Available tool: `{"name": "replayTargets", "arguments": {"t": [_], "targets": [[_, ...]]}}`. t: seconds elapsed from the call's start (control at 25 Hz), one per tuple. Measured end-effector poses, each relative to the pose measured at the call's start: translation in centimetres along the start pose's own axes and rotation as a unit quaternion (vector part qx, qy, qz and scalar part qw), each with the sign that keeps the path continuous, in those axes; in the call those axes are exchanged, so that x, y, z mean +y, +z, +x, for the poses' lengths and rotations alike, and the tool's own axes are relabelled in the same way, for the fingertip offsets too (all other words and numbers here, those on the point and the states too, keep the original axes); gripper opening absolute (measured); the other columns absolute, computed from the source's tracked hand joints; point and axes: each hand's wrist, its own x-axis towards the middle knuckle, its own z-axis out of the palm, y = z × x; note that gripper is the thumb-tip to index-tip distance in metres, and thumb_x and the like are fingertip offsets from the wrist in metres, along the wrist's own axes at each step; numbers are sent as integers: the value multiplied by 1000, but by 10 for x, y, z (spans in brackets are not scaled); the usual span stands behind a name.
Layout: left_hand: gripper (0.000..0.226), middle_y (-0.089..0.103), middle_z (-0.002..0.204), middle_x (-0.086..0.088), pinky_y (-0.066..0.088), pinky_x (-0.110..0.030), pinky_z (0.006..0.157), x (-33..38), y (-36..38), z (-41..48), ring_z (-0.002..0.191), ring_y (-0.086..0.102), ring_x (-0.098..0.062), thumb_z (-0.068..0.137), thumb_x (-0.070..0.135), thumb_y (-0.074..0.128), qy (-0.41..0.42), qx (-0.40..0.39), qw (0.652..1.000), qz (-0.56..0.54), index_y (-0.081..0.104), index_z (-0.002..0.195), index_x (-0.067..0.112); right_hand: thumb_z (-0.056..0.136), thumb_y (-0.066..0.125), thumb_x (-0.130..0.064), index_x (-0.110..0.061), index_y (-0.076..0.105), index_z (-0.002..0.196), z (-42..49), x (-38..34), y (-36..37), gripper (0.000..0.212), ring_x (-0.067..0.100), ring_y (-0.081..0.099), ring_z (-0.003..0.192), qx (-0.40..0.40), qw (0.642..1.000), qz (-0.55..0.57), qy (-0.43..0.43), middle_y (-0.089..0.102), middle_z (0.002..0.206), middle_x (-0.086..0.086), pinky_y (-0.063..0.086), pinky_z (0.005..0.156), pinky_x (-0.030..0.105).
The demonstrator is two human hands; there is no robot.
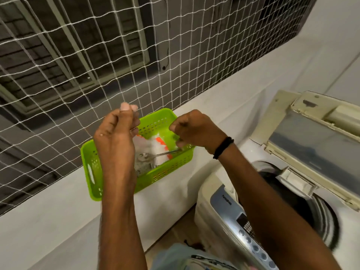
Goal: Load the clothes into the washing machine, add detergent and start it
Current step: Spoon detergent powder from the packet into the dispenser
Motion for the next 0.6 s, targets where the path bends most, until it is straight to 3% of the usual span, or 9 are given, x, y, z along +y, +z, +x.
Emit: {"name": "replayTargets", "arguments": {"t": [0.08,0.24,0.32,0.4,0.48,0.6], "targets": [[23,71,90,1,49,-26,78,-1,15,-4,84,61,-12,94,40,59,5,-21,1000,-4,74,92,23,80,65,-10,-16,70,67,-10,17,-14,15,25,74,76,54,994,94,15,74,80,1,57,82,47],[21,72,96,0,51,-28,84,-7,57,-18,89,63,-15,95,37,59,7,-97,995,-36,73,92,22,83,64,2,0,73,89,-48,54,-41,11,25,70,75,151,955,245,65,72,80,10,59,71,38],[19,72,93,3,51,-26,83,-15,86,-30,87,62,-14,96,34,57,-3,-141,989,-53,72,91,22,85,61,12,11,69,92,-69,82,-50,11,30,67,77,179,924,328,81,69,83,18,59,72,43],[19,73,92,2,52,-26,81,-30,120,-44,85,65,-14,94,33,58,-25,-191,980,-50,73,89,22,84,63,10,9,71,90,-88,118,-58,9,33,69,81,228,910,325,122,70,88,21,59,77,48],[16,75,91,0,55,-29,80,-55,155,-59,83,68,-14,90,30,60,-37,-246,968,-14,74,89,23,82,67,6,5,72,89,-108,155,-64,9,31,72,79,285,889,313,175,73,88,19,60,78,43],[18,76,88,0,57,-36,81,-100,204,-86,85,71,-18,85,36,62,-74,-336,938,47,73,91,23,88,61,4,12,69,92,-140,212,-67,11,22,67,65,363,797,402,266,68,81,19,61,63,28]]}}
